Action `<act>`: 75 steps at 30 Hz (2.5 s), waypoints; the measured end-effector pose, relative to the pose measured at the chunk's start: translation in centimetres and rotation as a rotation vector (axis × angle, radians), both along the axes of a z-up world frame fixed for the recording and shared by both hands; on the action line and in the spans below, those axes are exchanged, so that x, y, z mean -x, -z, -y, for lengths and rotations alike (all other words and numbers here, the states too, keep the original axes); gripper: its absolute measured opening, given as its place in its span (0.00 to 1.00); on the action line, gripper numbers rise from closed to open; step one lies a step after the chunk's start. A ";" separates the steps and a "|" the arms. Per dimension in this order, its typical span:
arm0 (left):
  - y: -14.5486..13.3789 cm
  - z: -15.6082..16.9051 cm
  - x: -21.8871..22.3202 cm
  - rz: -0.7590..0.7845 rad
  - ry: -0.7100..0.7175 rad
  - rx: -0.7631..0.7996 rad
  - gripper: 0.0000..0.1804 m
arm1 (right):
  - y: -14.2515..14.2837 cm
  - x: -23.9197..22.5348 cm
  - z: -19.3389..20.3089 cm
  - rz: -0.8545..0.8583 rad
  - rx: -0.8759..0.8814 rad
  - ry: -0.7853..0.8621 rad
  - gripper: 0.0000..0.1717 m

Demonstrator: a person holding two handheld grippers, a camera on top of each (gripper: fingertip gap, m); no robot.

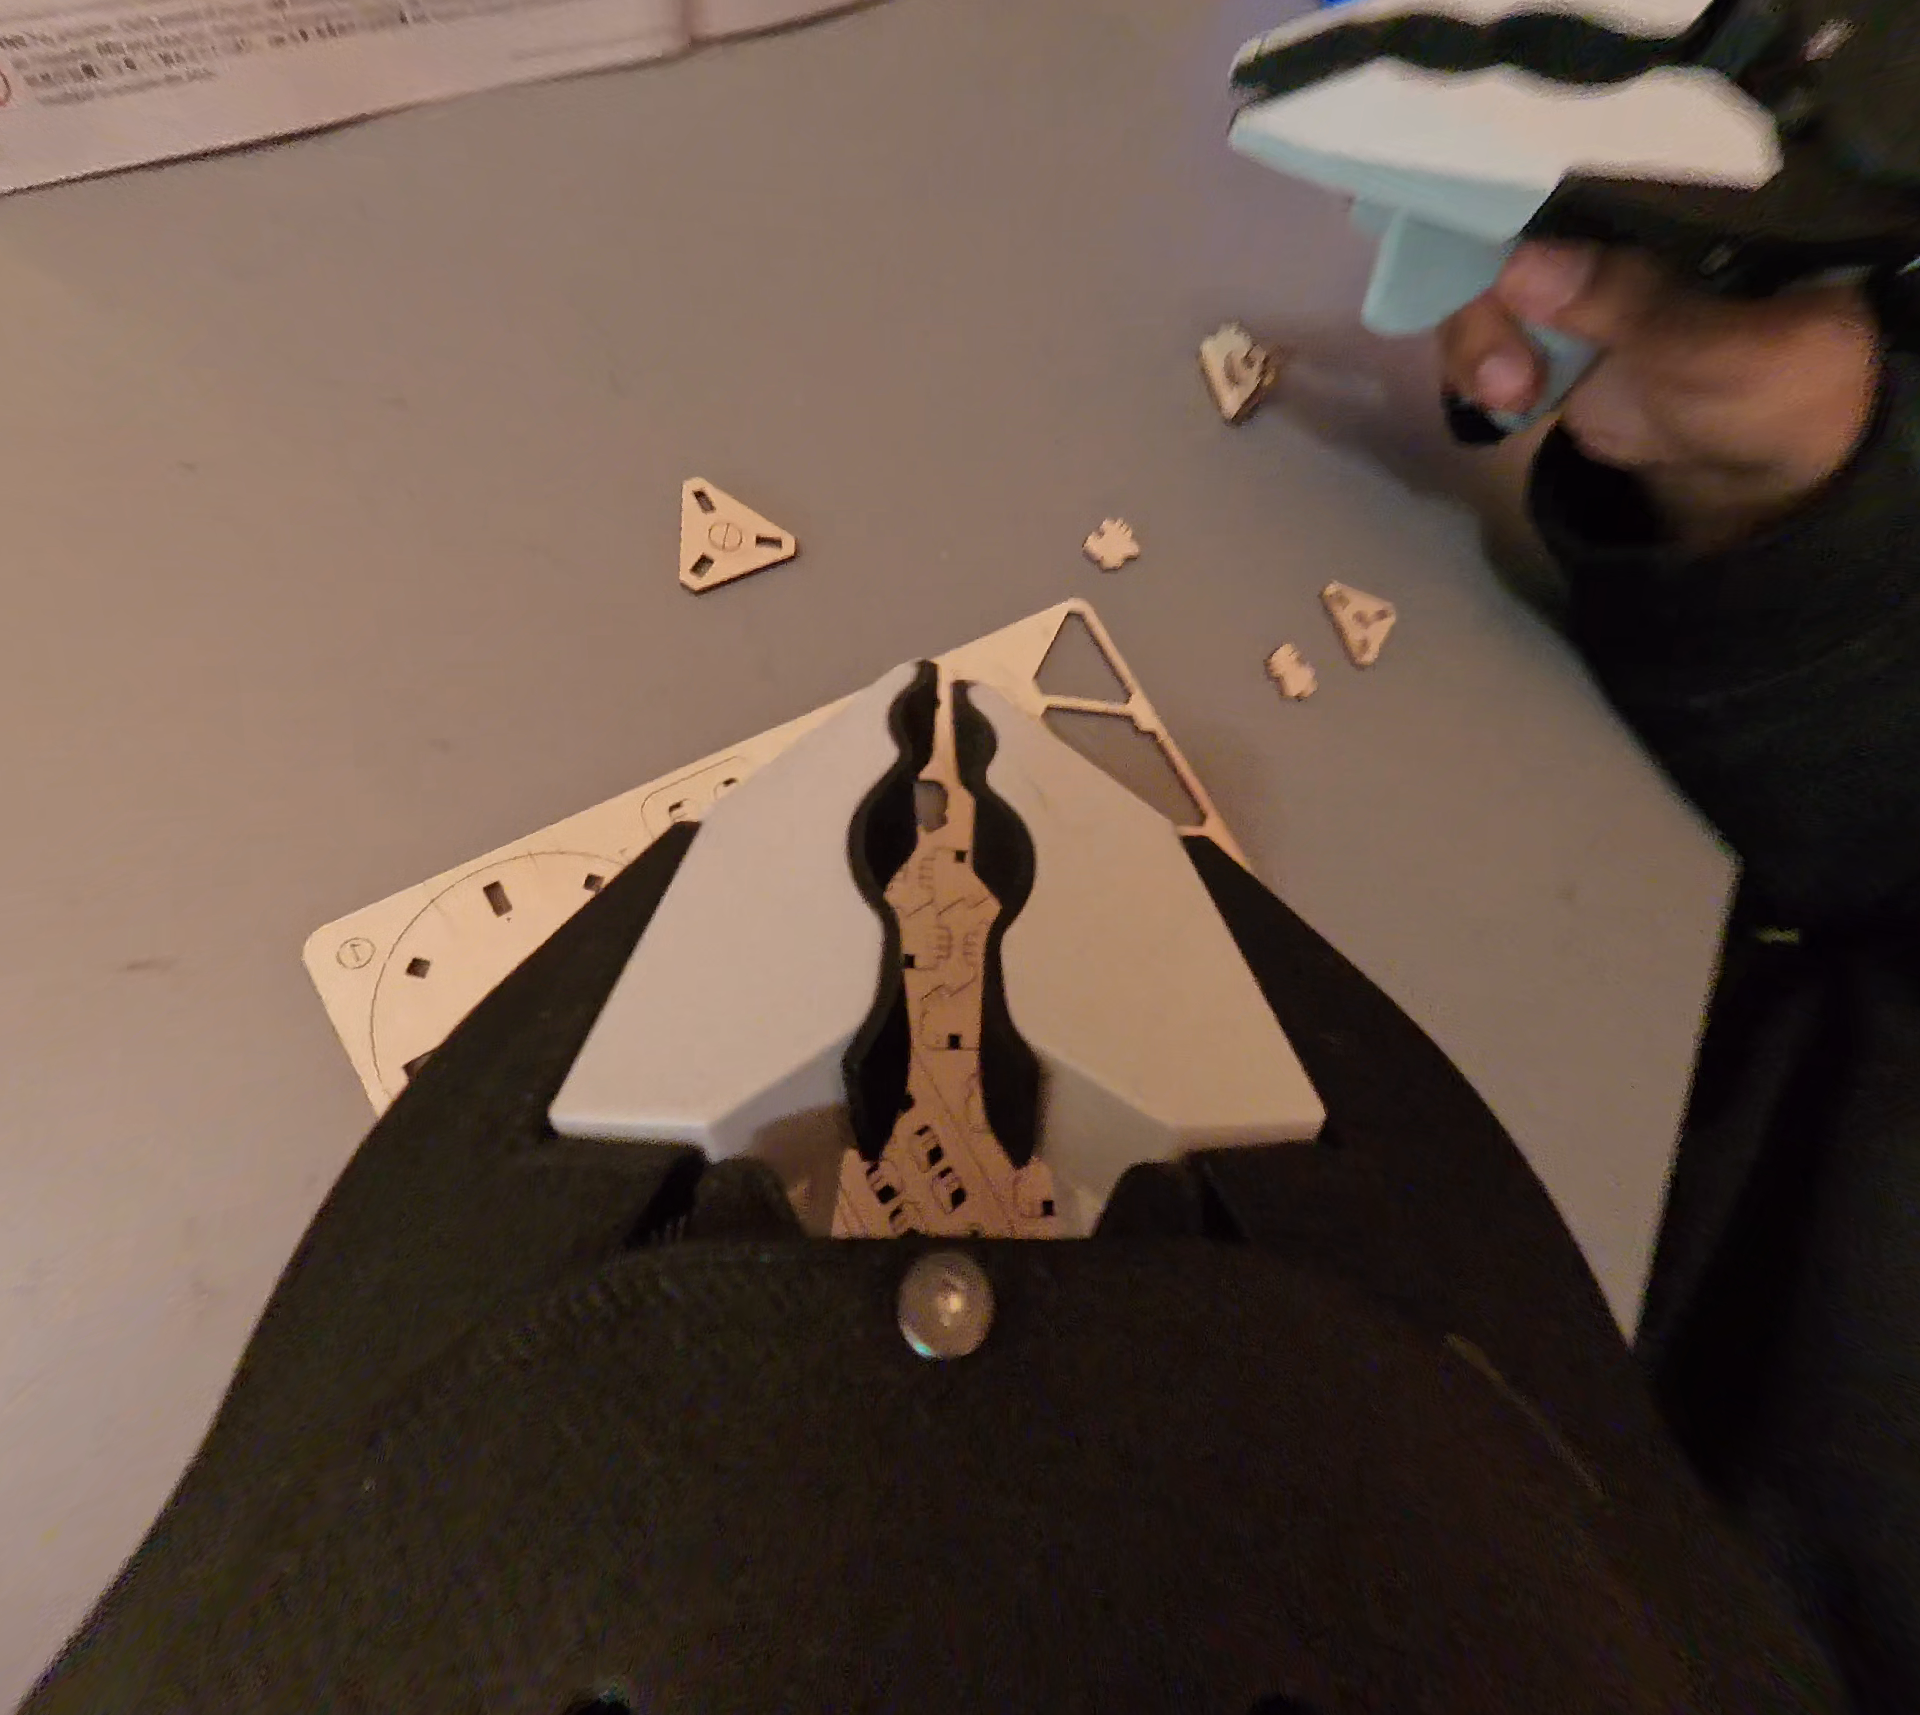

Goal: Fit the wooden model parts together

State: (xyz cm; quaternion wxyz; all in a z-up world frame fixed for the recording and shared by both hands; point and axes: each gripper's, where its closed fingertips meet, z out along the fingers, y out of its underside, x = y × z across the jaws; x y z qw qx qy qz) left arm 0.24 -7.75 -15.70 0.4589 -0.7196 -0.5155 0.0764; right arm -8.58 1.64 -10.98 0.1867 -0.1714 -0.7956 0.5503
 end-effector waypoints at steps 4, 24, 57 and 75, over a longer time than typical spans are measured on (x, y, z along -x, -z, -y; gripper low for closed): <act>2.5 0.1 0.1 0.041 0.002 0.177 0.16 | -0.1 0.0 0.0 -0.002 0.001 0.000 0.05; -0.3 3.2 1.1 0.042 -0.182 -0.230 0.00 | -0.3 -0.3 0.1 -0.009 0.006 -0.010 0.05; -1.3 1.5 0.3 0.104 -0.127 -0.299 0.00 | 7.6 -9.2 10.4 0.182 -0.286 -0.290 0.00; 3.6 2.3 0.8 0.105 -0.136 0.158 0.03 | 7.0 -8.9 9.6 0.170 -0.304 -0.283 0.00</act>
